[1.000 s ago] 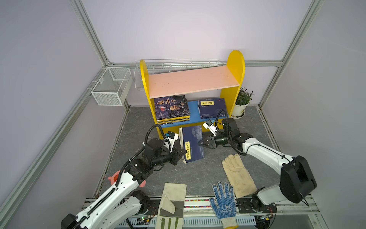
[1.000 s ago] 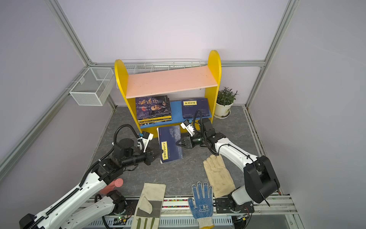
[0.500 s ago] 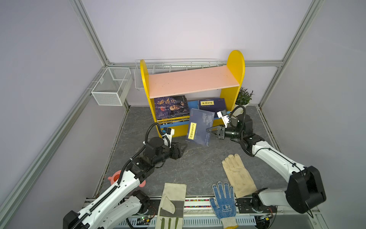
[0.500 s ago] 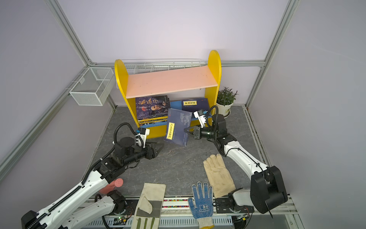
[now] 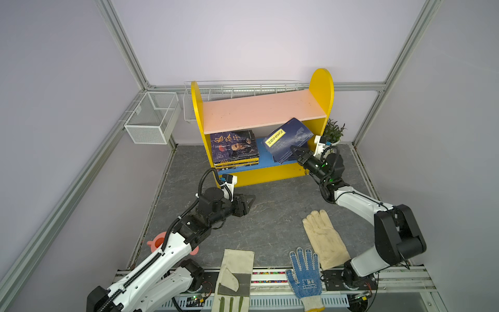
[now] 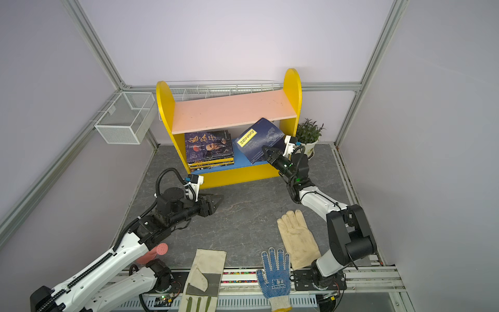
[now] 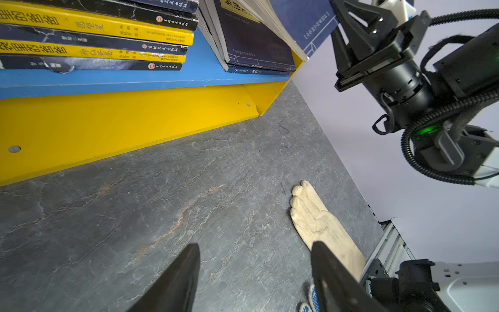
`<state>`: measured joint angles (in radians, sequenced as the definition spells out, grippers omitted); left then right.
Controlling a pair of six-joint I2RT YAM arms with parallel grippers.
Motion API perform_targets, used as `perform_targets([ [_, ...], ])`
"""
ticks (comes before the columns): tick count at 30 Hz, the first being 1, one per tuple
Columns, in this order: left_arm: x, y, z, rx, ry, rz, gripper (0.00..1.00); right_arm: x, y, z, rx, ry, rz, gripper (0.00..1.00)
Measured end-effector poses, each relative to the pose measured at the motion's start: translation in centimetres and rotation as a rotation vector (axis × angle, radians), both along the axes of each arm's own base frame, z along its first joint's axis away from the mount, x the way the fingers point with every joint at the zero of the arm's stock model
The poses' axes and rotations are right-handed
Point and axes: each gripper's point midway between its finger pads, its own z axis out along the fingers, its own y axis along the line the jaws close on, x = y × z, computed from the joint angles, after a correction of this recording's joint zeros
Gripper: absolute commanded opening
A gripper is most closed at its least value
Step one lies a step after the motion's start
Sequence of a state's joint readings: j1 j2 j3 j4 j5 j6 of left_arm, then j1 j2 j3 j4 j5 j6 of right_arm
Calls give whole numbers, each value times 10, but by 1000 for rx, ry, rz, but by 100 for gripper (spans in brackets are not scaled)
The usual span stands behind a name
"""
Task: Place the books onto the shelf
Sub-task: 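Carry the blue book with the right gripper onto the blue book stack, then lower the blue book flat onto the stack and open the right gripper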
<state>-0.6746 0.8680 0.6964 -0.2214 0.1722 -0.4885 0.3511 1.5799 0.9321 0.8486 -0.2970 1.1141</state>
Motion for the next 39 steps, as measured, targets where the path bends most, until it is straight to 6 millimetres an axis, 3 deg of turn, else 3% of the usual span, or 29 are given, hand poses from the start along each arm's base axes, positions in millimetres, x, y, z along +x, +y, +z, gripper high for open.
perform_targets([
  [11,-2,2,-6,15,13,-1,66,20,-12,-8,106,67,-205,7],
  [23,-7,6,-11,24,24,-1,66,33,-13,-56,165,204,-260,9],
  [39,-8,10,-19,41,35,13,66,58,-15,-65,235,233,-333,13],
])
